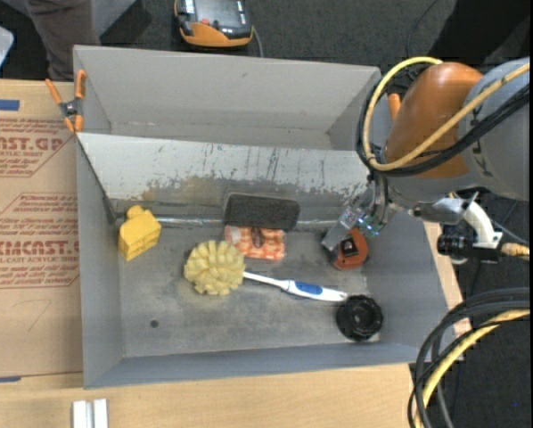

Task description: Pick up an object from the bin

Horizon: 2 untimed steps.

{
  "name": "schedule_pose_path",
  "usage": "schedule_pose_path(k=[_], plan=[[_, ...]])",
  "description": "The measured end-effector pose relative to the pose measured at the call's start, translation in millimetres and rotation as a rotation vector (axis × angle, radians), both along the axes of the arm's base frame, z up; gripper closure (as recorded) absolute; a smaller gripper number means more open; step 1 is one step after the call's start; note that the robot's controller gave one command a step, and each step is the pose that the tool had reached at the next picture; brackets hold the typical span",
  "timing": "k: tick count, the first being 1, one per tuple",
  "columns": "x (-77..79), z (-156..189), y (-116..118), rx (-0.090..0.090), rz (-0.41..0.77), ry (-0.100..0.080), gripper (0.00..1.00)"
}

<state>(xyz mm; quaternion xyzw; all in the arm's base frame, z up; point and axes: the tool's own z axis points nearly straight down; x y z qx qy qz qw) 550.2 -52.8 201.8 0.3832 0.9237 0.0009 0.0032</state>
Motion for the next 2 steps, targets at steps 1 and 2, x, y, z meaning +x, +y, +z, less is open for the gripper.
schedule_pose_path(k=[1,2], plan=[[4.1,-16.2,4.3,-0.007,0.401,-0.005,1.0],[-3.0,-9.8,8.8,-0.003,0.219,-0.002,1.0]])
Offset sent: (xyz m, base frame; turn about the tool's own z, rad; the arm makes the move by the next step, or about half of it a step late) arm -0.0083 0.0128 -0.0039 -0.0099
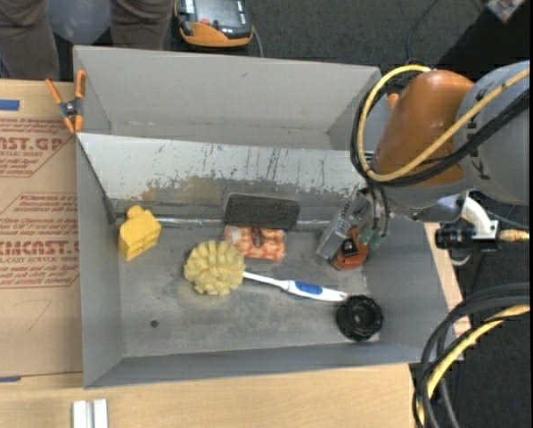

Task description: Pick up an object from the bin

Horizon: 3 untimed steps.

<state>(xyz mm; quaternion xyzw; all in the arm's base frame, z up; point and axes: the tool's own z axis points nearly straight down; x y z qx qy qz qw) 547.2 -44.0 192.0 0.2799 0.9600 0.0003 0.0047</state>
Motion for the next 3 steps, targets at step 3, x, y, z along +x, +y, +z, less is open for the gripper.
schedule_pose_path(k=[3], plan=[[-2.2,13,-13,0.001,-0.141,0.0,1.0]])
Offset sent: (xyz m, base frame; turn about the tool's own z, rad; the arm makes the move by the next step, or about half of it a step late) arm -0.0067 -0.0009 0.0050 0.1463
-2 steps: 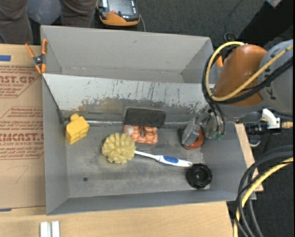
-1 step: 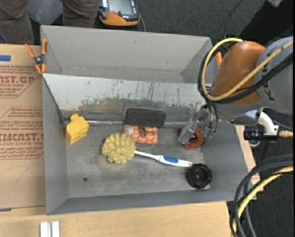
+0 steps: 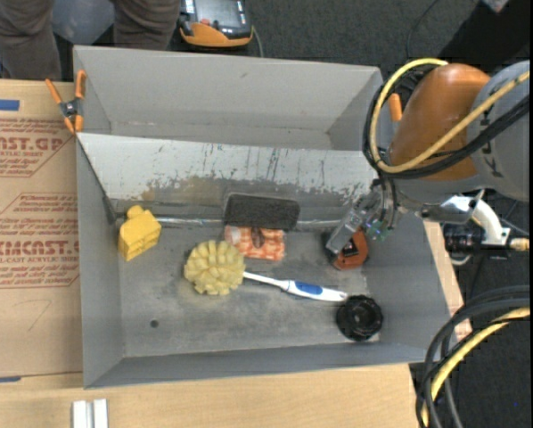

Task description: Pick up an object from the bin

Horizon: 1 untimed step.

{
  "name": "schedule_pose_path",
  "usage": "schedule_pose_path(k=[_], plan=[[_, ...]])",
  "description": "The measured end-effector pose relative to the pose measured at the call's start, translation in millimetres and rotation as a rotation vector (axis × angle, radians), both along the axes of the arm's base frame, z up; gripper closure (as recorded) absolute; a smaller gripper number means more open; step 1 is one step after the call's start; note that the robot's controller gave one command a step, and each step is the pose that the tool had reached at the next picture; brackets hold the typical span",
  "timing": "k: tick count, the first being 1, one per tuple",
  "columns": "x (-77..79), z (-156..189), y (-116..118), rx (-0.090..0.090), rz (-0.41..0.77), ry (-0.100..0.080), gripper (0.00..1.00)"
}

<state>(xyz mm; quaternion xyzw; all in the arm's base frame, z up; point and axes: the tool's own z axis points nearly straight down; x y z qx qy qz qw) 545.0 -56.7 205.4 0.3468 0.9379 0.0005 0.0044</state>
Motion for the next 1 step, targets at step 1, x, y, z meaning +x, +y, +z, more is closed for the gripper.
schedule_pose_path(k=[1], plan=[[-7.5,-26.7,-9.1,-0.001,0.07,0.0,1.0]])
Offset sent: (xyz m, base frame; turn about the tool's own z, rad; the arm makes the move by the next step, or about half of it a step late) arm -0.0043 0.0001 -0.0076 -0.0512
